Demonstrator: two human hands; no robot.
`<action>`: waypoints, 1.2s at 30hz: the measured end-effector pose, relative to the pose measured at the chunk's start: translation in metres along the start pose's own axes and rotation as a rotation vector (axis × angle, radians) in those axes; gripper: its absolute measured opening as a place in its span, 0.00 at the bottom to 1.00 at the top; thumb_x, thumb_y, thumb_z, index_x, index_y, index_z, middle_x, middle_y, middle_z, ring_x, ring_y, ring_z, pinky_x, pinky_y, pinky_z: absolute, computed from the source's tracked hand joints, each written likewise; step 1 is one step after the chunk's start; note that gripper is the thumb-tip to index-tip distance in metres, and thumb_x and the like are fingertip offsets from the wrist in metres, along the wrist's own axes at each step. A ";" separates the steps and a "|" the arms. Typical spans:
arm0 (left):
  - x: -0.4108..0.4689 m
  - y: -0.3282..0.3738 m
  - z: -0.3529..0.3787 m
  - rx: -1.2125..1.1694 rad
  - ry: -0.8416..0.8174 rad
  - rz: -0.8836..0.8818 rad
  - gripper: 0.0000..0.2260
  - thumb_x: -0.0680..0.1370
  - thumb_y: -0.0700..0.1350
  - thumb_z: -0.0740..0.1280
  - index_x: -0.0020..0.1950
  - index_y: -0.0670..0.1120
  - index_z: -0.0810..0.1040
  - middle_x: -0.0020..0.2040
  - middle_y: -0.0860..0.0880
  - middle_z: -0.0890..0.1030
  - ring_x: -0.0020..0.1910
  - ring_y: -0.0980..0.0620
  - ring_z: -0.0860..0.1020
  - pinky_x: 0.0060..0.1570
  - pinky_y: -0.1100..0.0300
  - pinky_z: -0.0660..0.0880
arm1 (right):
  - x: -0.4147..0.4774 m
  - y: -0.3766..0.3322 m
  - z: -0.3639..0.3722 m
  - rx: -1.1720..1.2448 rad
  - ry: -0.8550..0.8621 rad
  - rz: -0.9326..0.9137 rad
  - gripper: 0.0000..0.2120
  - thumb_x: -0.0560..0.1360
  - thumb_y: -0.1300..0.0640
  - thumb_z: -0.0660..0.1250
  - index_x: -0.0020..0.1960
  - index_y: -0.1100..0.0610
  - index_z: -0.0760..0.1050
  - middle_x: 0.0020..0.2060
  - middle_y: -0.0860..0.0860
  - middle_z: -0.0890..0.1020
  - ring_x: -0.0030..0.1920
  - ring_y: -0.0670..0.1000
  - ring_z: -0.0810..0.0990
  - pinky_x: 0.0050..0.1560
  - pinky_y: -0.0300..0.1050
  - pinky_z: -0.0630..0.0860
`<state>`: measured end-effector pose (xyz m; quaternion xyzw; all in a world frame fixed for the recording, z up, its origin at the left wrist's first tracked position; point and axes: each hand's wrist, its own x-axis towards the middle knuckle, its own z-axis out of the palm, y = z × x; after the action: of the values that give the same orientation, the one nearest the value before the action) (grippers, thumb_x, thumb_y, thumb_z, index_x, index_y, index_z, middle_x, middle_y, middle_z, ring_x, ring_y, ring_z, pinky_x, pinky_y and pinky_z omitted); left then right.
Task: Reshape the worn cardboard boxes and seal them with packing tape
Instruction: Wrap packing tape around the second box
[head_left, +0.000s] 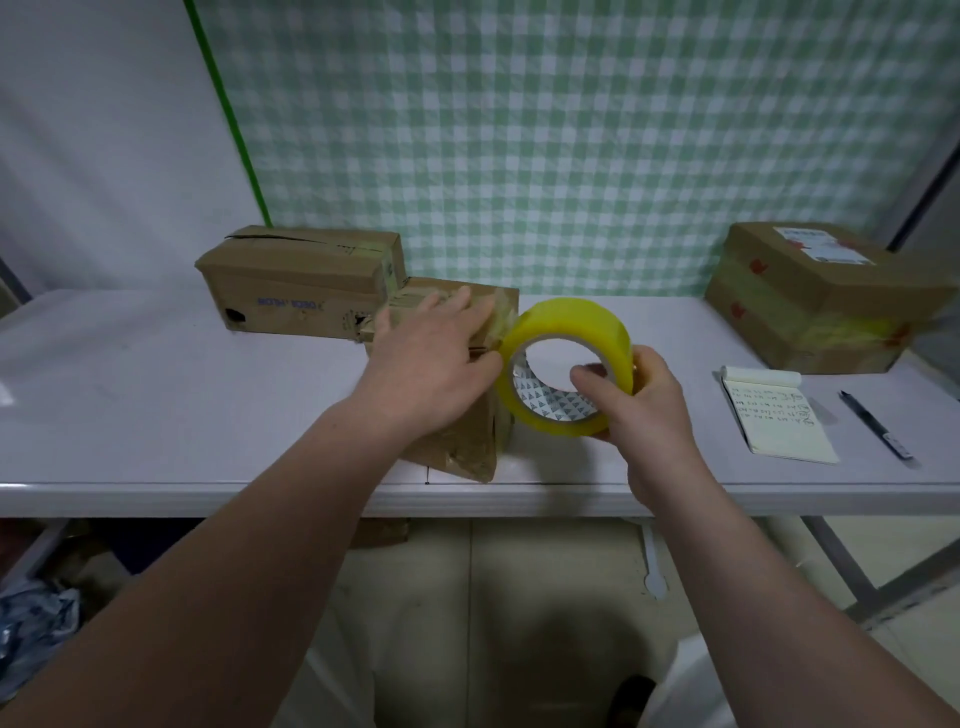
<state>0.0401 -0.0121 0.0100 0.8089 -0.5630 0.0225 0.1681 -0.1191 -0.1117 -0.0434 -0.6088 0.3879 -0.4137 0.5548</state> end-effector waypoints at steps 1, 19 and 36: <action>0.000 -0.007 -0.002 -0.069 0.040 -0.004 0.25 0.79 0.53 0.59 0.76 0.55 0.59 0.77 0.51 0.58 0.76 0.49 0.55 0.72 0.36 0.44 | 0.001 -0.008 0.004 -0.021 -0.018 -0.033 0.11 0.70 0.56 0.75 0.47 0.49 0.74 0.45 0.50 0.82 0.49 0.53 0.82 0.49 0.61 0.80; 0.035 -0.113 0.010 -0.986 0.489 -0.359 0.06 0.78 0.42 0.62 0.51 0.52 0.68 0.46 0.48 0.76 0.45 0.50 0.75 0.46 0.52 0.72 | 0.026 -0.086 0.141 -0.100 -0.299 -0.169 0.22 0.64 0.43 0.78 0.52 0.51 0.75 0.48 0.49 0.83 0.48 0.49 0.83 0.52 0.54 0.81; -0.016 -0.109 0.045 -0.749 -0.334 0.032 0.57 0.60 0.61 0.75 0.78 0.55 0.43 0.76 0.59 0.36 0.74 0.63 0.45 0.71 0.63 0.52 | 0.050 -0.057 0.148 -0.012 -0.239 0.023 0.18 0.76 0.40 0.64 0.52 0.54 0.77 0.48 0.54 0.84 0.48 0.53 0.84 0.56 0.55 0.79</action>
<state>0.1272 0.0232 -0.0627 0.6753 -0.5645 -0.3132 0.3568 0.0382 -0.1013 0.0111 -0.6526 0.3283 -0.3294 0.5982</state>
